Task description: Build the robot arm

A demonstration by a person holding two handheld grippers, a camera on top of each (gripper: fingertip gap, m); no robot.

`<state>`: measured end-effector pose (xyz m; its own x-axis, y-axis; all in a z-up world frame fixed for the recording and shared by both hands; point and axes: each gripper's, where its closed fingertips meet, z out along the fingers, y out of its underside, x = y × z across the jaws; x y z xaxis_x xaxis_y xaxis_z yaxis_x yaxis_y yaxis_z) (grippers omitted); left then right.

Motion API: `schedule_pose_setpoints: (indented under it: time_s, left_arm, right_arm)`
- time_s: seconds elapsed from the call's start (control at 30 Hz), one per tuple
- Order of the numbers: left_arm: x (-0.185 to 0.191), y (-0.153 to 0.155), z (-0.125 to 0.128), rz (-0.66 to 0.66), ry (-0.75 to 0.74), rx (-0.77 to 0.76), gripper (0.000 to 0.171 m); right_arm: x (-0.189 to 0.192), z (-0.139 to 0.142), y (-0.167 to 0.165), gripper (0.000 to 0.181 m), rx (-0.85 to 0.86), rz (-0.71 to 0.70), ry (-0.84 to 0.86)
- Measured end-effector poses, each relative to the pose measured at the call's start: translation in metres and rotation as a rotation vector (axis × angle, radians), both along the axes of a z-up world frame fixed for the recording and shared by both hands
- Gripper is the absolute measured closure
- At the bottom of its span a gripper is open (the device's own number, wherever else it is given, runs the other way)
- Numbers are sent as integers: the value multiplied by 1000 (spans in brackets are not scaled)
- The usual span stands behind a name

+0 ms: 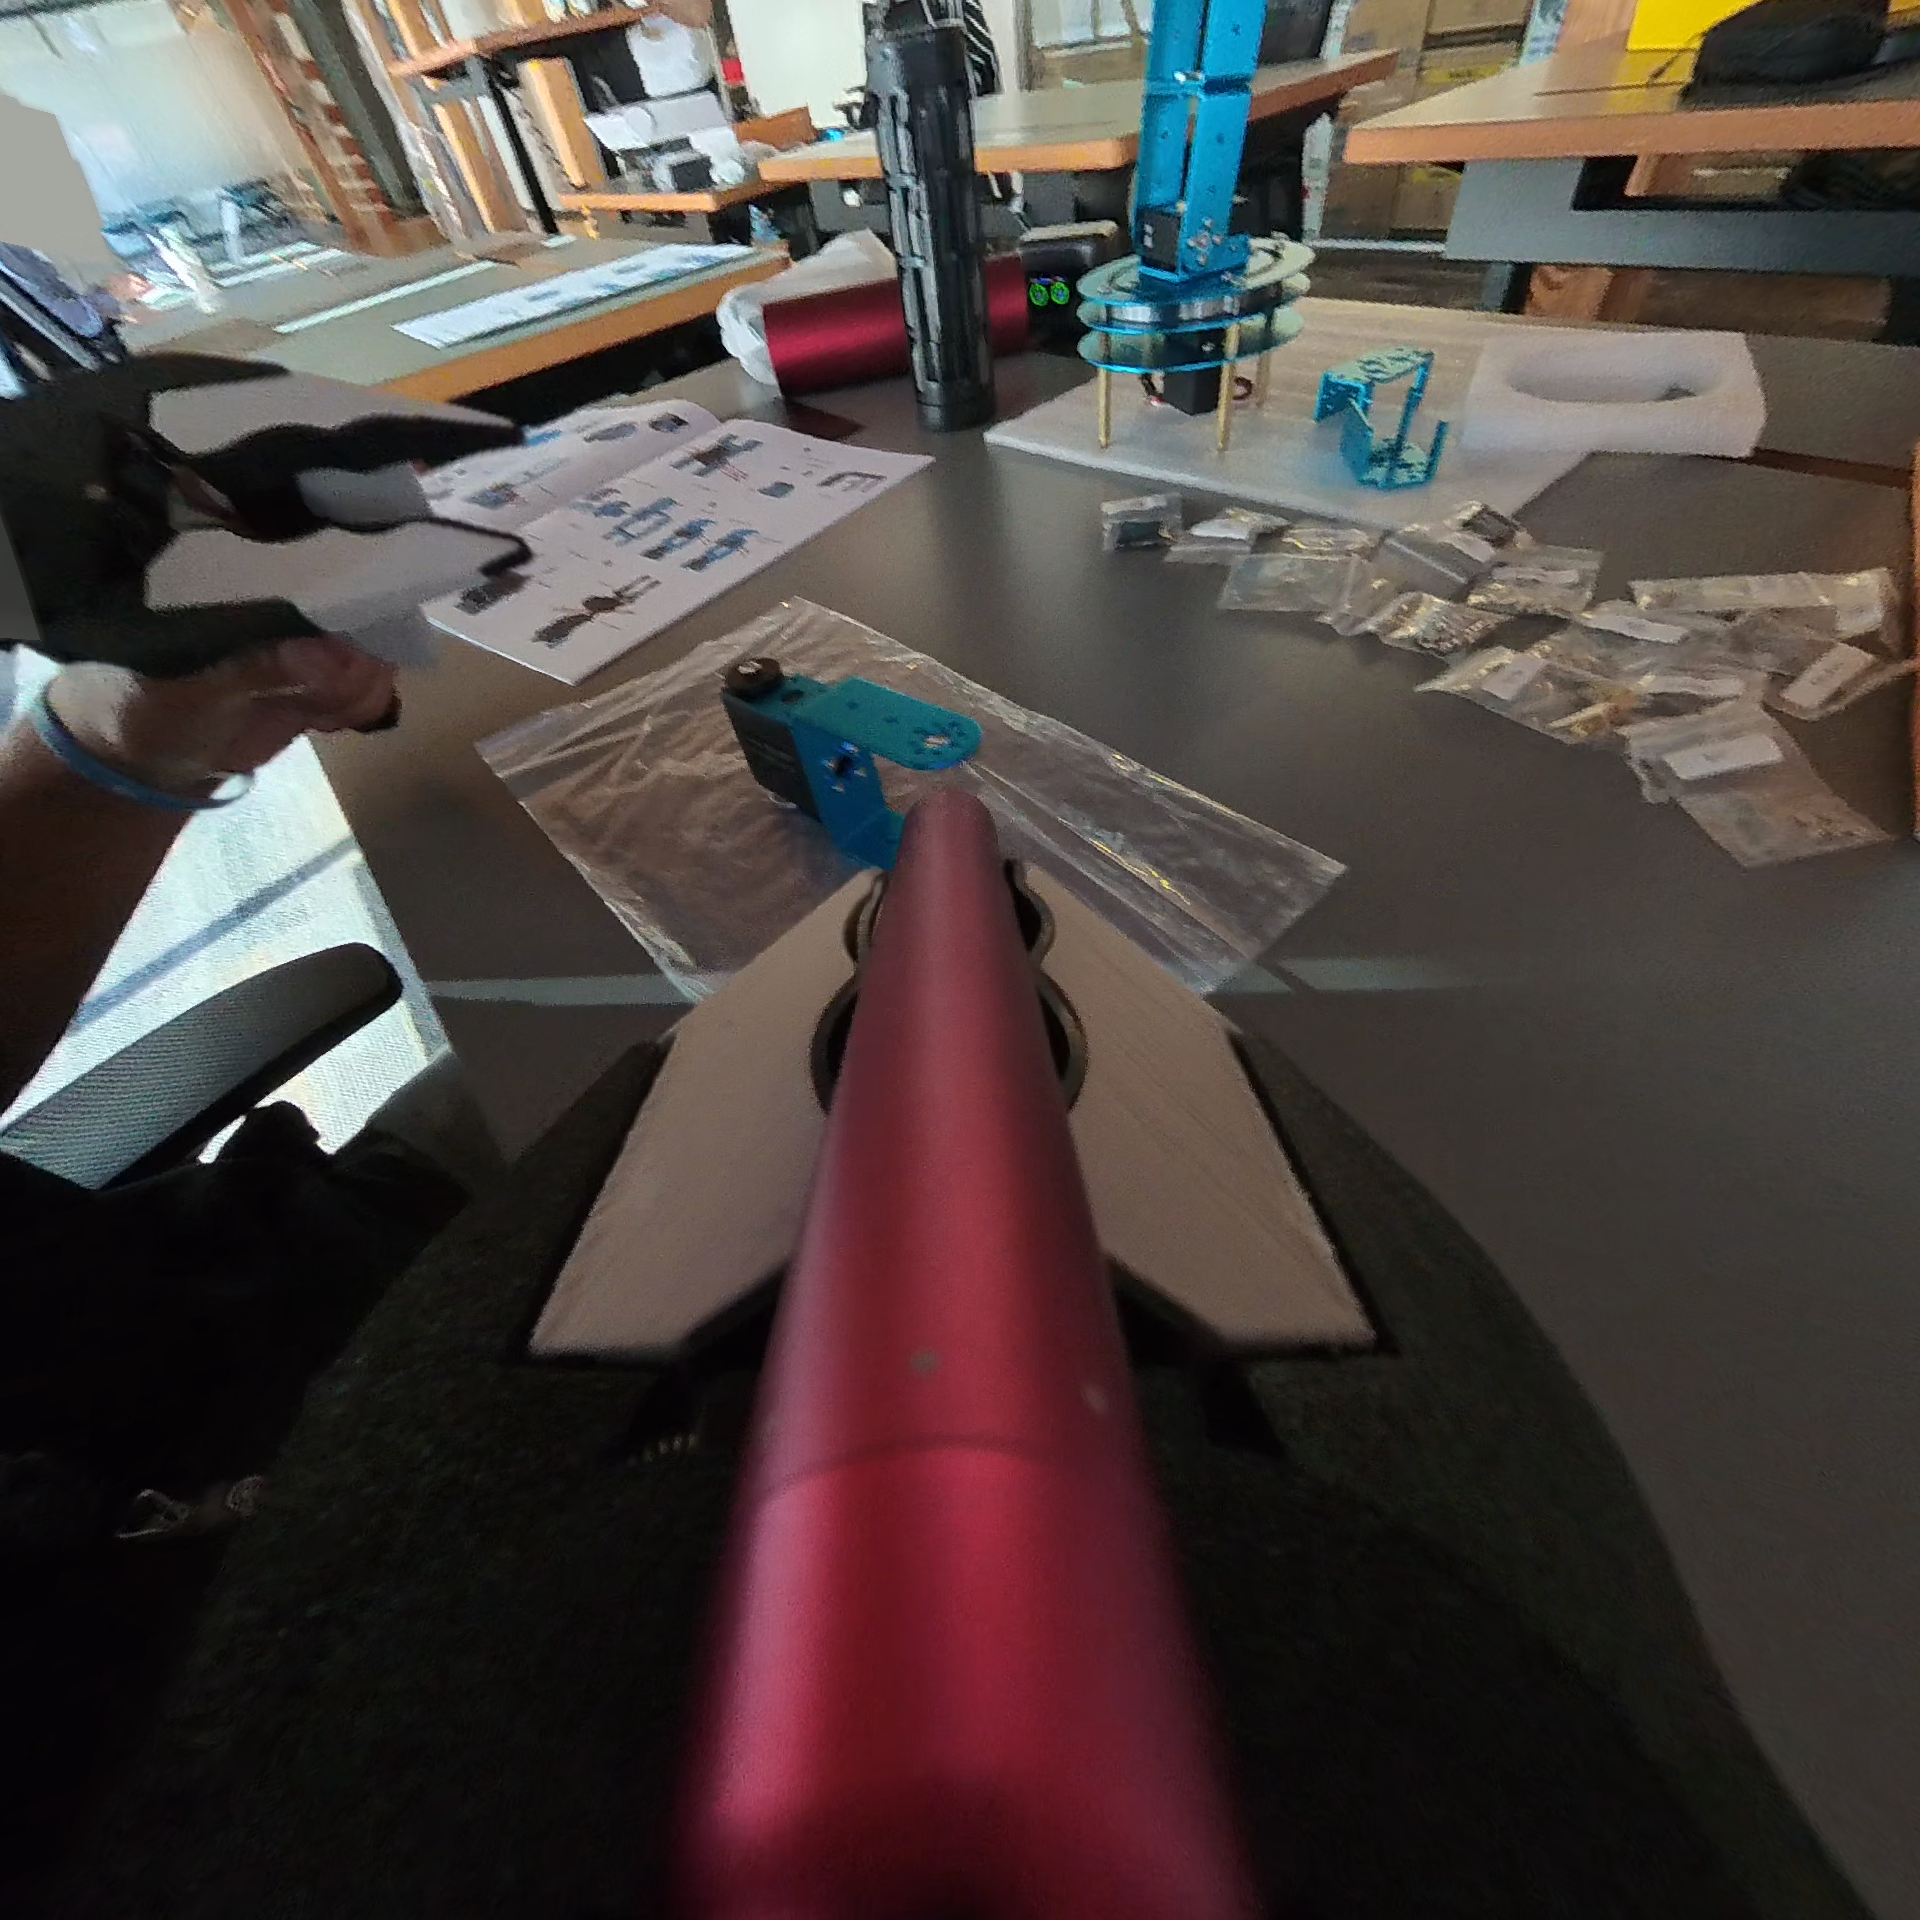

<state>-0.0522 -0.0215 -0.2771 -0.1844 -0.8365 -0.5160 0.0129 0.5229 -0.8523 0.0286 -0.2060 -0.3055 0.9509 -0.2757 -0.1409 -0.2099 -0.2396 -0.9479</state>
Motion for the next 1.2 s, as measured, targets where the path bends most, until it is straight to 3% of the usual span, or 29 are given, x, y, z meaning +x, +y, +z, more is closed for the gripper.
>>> schedule_pose_setpoints:
  time_s: [0.23,0.57,1.03,1.2]
  left_arm:
    - [9,9,-3,5,42,-41,137]
    - [23,18,-19,21,138,-145,137]
    - [29,21,-27,30,162,-118,137]
    - [29,8,-27,-8,175,-132,137]
  right_arm:
    - [13,-19,-13,159,-109,-57,39]
    - [14,-40,6,159,-253,-52,-2]
    - [14,-37,7,158,-256,-46,11]
    - [15,-29,1,159,-199,-47,53]
